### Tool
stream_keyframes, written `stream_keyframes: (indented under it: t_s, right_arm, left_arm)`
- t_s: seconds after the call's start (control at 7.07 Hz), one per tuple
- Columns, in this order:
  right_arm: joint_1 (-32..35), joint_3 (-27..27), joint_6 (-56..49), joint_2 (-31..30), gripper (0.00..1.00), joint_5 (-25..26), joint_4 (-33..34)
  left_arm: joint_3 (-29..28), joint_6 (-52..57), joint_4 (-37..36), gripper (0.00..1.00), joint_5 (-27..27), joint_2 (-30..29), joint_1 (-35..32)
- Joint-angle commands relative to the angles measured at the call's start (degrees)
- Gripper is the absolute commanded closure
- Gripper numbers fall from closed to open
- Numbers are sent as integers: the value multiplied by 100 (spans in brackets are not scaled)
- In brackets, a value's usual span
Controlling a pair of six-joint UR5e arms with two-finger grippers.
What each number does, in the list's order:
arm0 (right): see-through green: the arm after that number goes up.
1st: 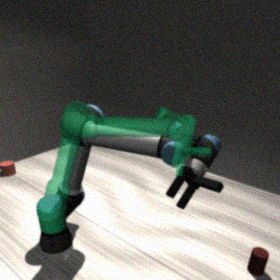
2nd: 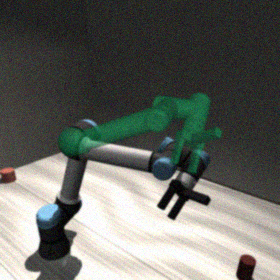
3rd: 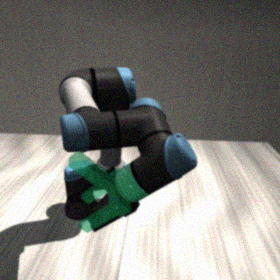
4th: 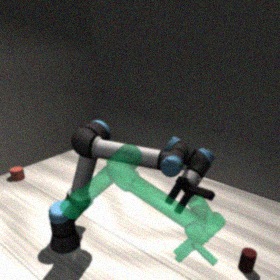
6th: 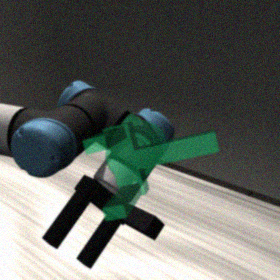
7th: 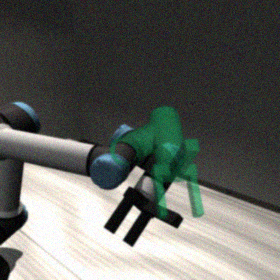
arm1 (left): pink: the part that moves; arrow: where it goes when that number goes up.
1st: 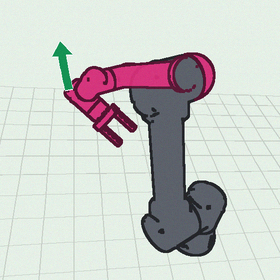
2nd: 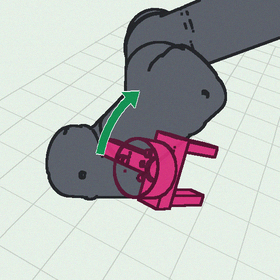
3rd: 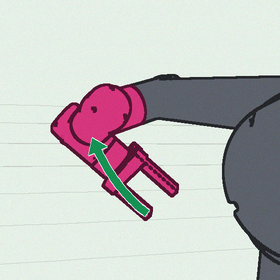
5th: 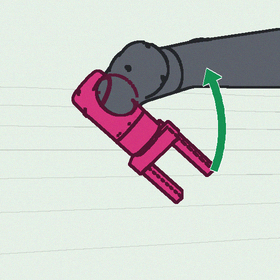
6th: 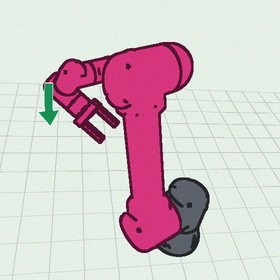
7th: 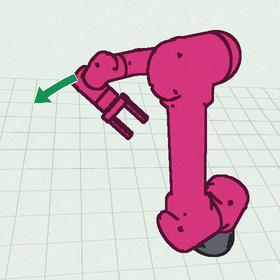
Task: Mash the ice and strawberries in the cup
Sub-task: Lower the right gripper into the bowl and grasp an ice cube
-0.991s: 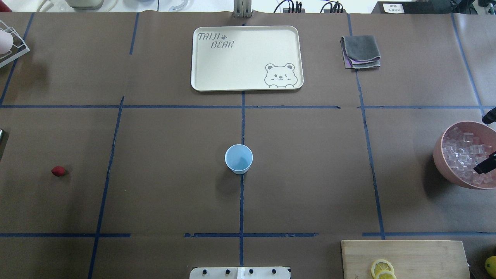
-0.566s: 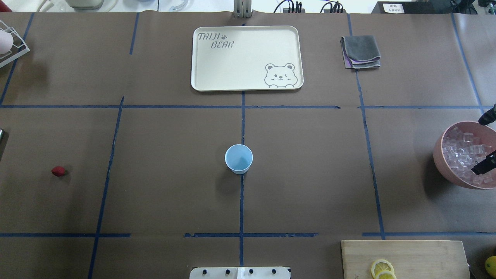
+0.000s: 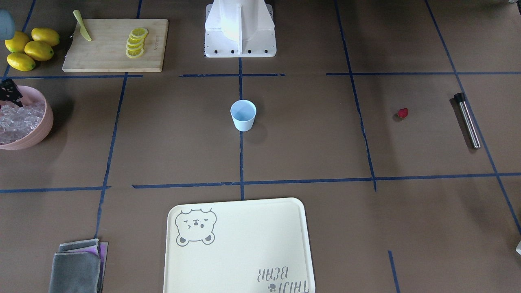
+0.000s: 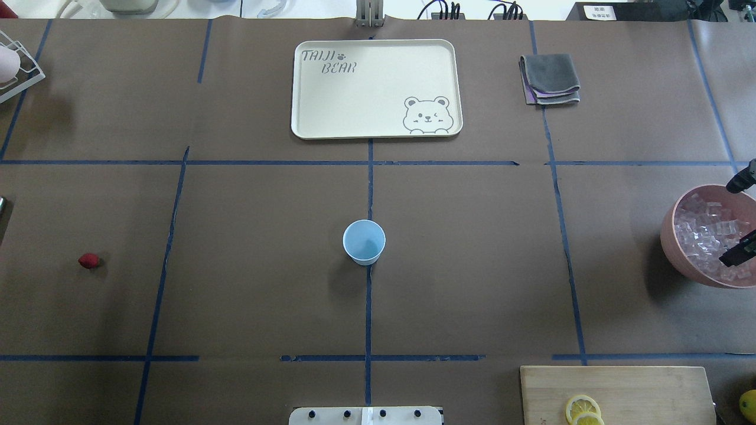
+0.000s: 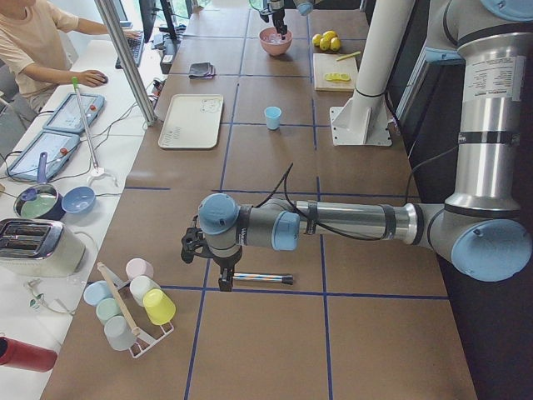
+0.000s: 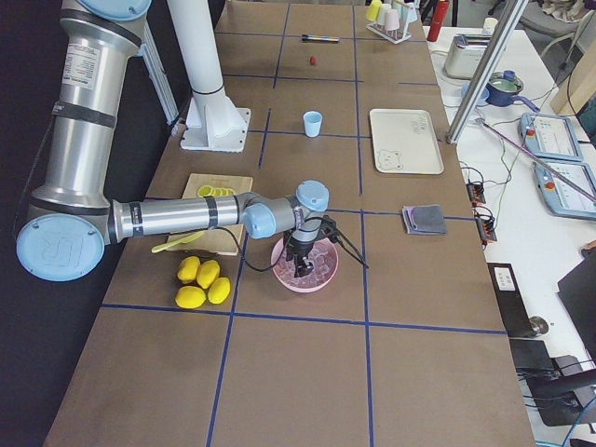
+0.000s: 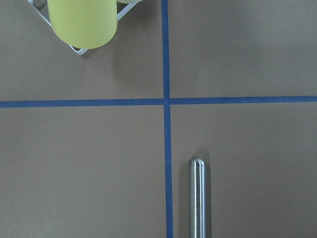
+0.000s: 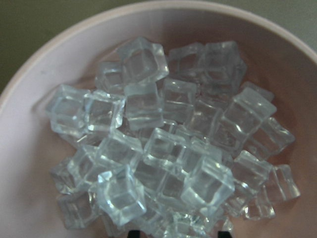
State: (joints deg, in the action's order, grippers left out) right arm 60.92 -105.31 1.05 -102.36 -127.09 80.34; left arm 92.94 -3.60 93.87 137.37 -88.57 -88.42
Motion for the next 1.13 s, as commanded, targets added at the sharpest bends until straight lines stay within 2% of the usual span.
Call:
stream_keyframes:
  t_s: [0.0,0.14,0.28,0.71,0.85,0.99]
  right_arm:
    - [16,2,-226,-21,85,0,0]
    - [42,11,-394,-47,97,0,8]
    - [130,-41,-413,-74,100,-9,8]
    - [359,-795,-343,-460,100,-219,96]
    - [472,-928,-212,-452,100,-611,157]
    - [473,-1077,616,-321,100,-885,140]
  left_arm:
    - [-4,0,0,0,0,6,0]
    - [-4,0,0,0,0,6,0]
    - [5,0,0,0,9,6,0]
    - [5,9,9,0,9,-3,0]
    - [5,9,0,0,9,-3,0]
    - [5,9,9,0,9,6,0]
